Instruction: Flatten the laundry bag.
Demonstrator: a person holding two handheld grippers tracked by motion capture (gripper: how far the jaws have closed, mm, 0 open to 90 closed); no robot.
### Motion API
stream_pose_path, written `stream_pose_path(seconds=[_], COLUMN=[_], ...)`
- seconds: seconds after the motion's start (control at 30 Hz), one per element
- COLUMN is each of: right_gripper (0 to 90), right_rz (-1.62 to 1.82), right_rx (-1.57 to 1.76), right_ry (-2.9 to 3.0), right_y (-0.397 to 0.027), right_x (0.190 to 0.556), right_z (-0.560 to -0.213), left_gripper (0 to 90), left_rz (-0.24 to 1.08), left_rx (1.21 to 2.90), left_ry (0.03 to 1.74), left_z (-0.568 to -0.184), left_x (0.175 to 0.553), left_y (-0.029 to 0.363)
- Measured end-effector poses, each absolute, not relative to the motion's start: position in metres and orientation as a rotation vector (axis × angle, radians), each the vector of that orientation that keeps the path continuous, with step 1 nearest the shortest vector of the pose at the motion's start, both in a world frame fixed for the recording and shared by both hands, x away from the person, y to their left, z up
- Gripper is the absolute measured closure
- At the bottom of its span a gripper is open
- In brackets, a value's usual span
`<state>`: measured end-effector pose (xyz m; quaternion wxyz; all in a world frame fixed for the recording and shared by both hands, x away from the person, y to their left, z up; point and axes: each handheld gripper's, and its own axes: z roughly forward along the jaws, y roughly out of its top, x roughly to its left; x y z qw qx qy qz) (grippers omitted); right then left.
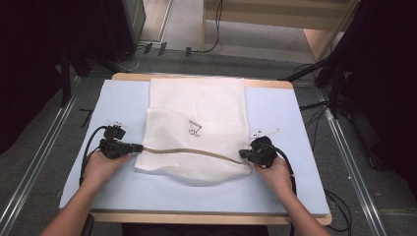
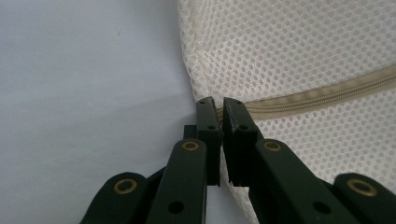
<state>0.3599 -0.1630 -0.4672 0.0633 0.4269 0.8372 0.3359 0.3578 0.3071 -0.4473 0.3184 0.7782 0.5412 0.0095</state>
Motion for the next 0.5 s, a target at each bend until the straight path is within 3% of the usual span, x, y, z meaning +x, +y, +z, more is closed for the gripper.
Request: stream_pose_path(seconds=[0.5], right_gripper=[90.0], right_rz=[1.052], right_rx=[1.288], right_ry=[2.544], right_y=[-0.166], right_x=[0.355], right_z=[-0.469], left_gripper=[87.8], left_rz=[0.006], left_rx=[2.082], left_ry=[1.424], left_z=[-0.439], left_x=[0.335], left_y=[0.328])
